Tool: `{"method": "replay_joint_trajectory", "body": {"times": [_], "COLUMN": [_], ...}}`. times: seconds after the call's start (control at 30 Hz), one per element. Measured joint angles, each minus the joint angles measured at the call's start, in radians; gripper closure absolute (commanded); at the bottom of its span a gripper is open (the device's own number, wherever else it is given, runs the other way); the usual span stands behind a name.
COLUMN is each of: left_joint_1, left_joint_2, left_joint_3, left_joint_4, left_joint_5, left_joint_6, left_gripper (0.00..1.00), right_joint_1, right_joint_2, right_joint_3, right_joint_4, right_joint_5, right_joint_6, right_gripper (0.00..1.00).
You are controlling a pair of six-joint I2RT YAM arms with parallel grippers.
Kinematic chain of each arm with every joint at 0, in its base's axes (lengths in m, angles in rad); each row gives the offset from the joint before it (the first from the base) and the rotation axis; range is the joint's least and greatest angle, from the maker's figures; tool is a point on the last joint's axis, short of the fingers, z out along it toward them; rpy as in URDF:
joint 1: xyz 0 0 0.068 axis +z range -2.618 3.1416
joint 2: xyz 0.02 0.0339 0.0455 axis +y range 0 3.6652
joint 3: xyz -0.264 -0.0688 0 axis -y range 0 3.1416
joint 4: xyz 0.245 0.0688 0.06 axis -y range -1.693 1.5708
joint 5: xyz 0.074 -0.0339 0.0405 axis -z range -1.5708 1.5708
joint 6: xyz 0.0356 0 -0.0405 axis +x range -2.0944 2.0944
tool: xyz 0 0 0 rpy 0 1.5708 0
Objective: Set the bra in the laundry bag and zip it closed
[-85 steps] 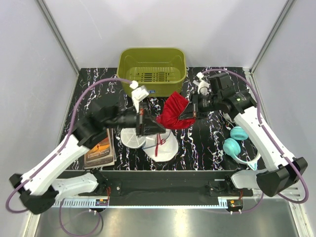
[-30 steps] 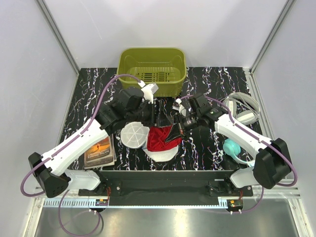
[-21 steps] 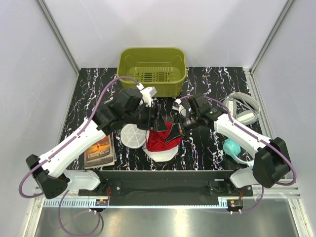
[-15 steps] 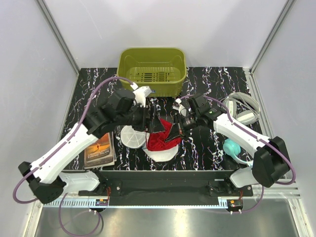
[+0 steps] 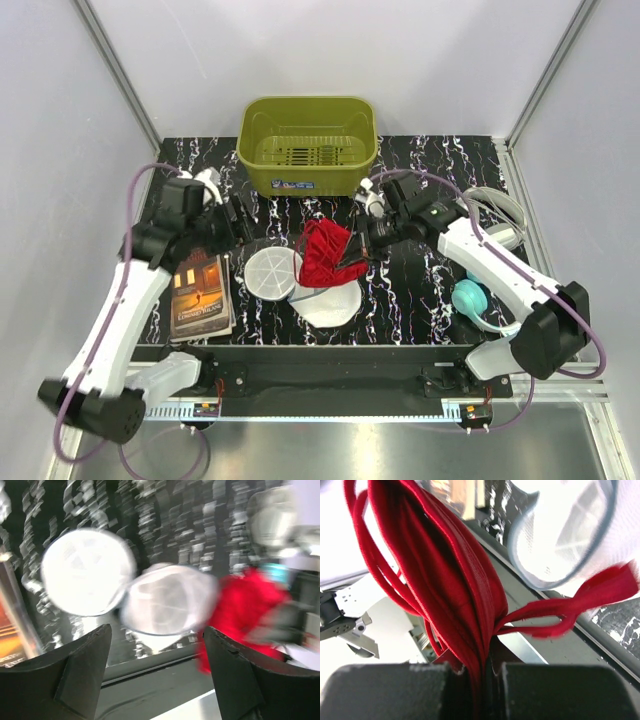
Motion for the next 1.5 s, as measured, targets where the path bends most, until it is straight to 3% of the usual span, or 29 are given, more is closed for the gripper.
{"method": "replay_joint_trajectory", "body": {"times": [0.13, 0.2, 0.33, 0.67, 0.97, 1.2, 1.37, 1.5], "left_joint_1": [0.046, 0.059, 0.091, 0.120, 0.124, 0.127, 0.128, 0.128], "left_joint_2": [0.155, 0.264, 0.439, 0.612, 0.721, 0.729, 0.693, 0.596], "left_joint_3": [-0.087, -0.123, -0.152, -0.160, -0.183, -0.191, -0.214, -0.227], "left_joint_4": [0.034, 0.077, 0.137, 0.225, 0.285, 0.317, 0.333, 0.310], "left_joint_5": [-0.010, -0.019, -0.057, -0.133, -0.142, -0.133, -0.108, -0.080], "left_joint_6": [0.068, 0.113, 0.191, 0.315, 0.345, 0.341, 0.333, 0.318], "left_gripper": [0.59, 0.58, 0.43, 0.37, 0.48, 0.88, 1.00, 1.00], "right_joint_1": [0.000, 0.000, 0.000, 0.000, 0.000, 0.000, 0.003, 0.017], "right_joint_2": [0.000, 0.000, 0.008, 0.116, 0.119, 0.138, 0.180, 0.192], "right_joint_3": [0.133, 0.192, 0.298, 0.353, 0.336, 0.335, 0.333, 0.308], "right_joint_4": [-0.061, -0.075, -0.086, -0.105, -0.116, -0.114, -0.089, -0.027], "right_joint_5": [0.024, 0.024, 0.021, 0.018, 0.017, 0.017, 0.015, -0.019], "right_joint_6": [-0.002, -0.001, 0.000, -0.014, -0.026, -0.035, -0.031, 0.000], "right_gripper": [1.00, 1.00, 1.00, 1.00, 1.00, 1.00, 1.00, 1.00]}}
